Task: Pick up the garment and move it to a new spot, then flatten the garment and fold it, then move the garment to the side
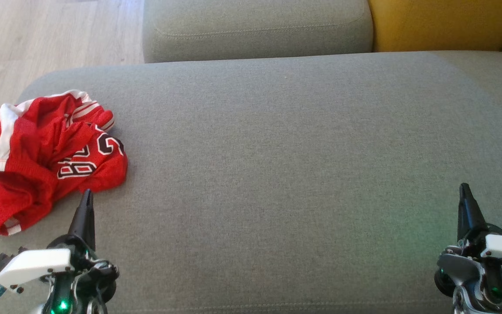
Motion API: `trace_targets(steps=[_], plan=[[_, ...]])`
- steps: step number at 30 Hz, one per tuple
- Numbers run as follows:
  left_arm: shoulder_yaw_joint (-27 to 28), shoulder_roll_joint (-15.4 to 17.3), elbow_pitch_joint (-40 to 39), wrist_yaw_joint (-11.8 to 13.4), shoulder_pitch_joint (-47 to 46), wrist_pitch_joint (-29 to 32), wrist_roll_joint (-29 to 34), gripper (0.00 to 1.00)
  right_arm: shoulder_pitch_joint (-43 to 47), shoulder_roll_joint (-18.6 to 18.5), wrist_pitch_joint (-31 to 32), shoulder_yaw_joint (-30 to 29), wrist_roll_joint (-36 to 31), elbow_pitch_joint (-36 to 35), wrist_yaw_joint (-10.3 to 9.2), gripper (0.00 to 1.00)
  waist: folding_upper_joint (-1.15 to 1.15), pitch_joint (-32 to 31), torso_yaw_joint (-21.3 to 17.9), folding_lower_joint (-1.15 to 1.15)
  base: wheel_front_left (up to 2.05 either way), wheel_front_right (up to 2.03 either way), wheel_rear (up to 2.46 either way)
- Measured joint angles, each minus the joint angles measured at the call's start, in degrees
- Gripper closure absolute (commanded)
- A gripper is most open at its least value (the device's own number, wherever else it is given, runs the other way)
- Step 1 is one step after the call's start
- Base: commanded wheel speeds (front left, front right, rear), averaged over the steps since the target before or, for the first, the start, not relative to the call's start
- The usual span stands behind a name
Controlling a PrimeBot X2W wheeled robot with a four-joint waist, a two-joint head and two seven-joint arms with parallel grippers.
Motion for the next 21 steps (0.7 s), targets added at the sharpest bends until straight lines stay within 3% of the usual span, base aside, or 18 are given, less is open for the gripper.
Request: trace_targets(steps=[16, 17, 21], plan=[[0.00, 0.00, 0.00, 0.00, 0.00, 0.00, 0.00, 1.00, 0.00, 0.00, 0.00, 0.00, 0.00, 0.00, 0.00, 1.00, 0.00, 0.00, 0.00, 0.00, 0.00, 0.00, 0.00], [-0.03, -0.03, 0.19, 0.03, 0.03, -0.02, 0.00, 0.00, 0.03, 0.02, 0.00, 0.01, 0.00, 0.13, 0.00, 0.00, 0.00, 0.00, 0.00, 0.00, 0.00, 0.00, 0.00], [-0.18, -0.57, 3.46, 0.11, 2.40, -0.10, 0.00, 0.00, 2.09, 0.29, -0.03, 0.13, 0.00, 3.34, 0.00, 0.00, 0.00, 0.00, 0.00, 0.00, 0.00, 0.00, 0.00]])
